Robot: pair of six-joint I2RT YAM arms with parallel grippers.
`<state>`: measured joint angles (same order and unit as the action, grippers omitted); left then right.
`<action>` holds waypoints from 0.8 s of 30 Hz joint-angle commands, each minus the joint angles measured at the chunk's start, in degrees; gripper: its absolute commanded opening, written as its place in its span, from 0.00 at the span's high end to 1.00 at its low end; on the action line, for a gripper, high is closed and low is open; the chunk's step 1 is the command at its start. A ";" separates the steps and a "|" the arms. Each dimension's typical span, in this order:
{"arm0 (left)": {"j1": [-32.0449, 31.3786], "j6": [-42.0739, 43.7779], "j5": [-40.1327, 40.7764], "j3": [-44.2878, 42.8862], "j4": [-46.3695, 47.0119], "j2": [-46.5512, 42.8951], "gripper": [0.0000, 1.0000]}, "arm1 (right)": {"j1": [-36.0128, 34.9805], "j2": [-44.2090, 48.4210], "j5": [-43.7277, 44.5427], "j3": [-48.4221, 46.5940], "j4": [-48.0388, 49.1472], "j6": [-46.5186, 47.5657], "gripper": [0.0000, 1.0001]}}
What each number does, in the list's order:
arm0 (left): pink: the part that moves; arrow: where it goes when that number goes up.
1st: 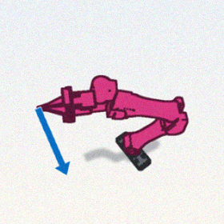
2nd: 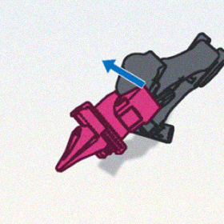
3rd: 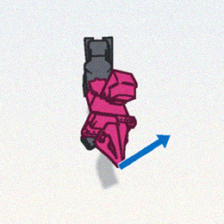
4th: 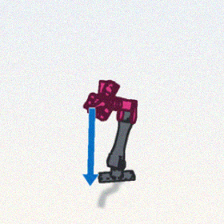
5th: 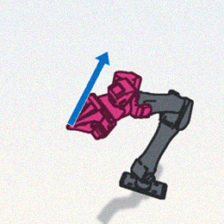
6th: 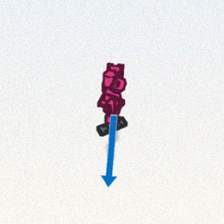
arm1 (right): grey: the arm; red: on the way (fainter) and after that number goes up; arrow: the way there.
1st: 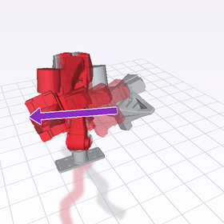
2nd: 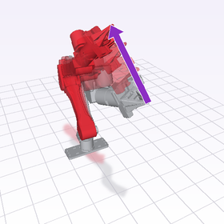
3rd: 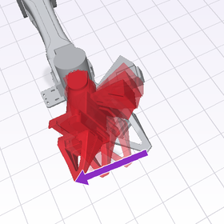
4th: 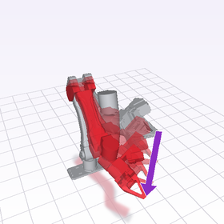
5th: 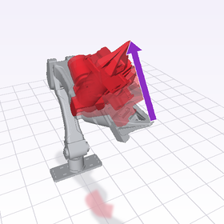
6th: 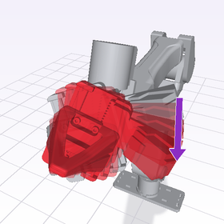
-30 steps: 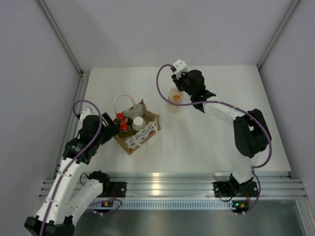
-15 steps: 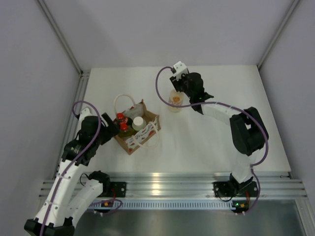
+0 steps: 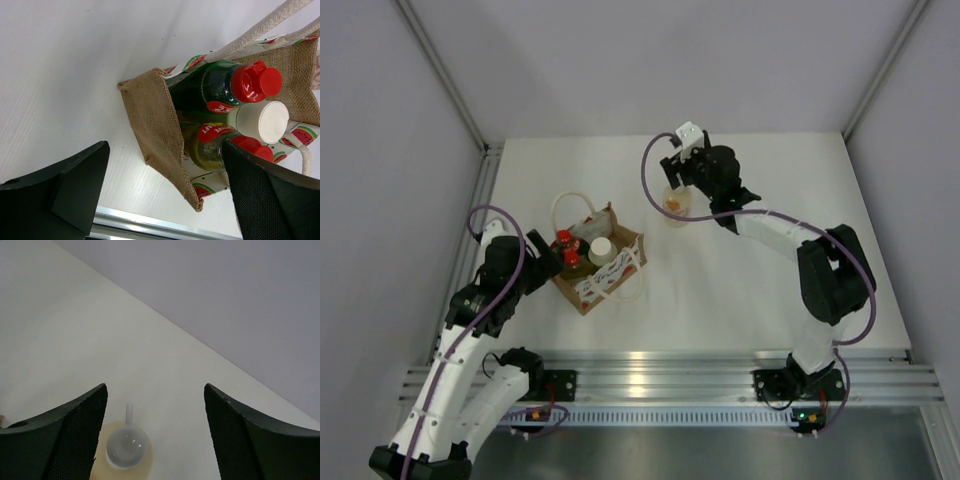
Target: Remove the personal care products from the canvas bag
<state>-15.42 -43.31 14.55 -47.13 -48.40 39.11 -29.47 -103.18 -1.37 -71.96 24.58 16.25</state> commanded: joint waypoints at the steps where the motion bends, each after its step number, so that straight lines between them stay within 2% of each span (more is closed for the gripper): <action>1: -0.14 0.86 -0.13 -1.12 1.47 -0.88 0.02 | -0.49 6.49 -3.55 -2.21 0.22 -2.62 0.24; 9: -0.05 -0.20 -0.48 -0.15 1.47 -1.32 0.02 | -6.28 9.31 -0.57 -11.61 -18.93 -6.23 0.16; 14: -0.14 -1.25 -0.31 0.72 1.29 -1.76 0.02 | -12.34 9.22 -4.95 -19.17 -40.08 -8.68 0.15; 18: -0.14 -2.13 0.39 1.17 0.94 -2.37 0.02 | -16.48 10.19 -12.51 -20.32 -48.12 -11.50 0.16; 24: -0.14 -3.80 1.71 2.22 0.94 -4.22 0.02 | -24.39 8.09 -9.97 -21.46 -53.66 -8.43 0.16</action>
<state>-15.42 -45.56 14.85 -45.28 -48.47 36.16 -50.70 -95.07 -10.46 -89.76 -22.35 7.20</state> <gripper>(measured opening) 0.983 0.837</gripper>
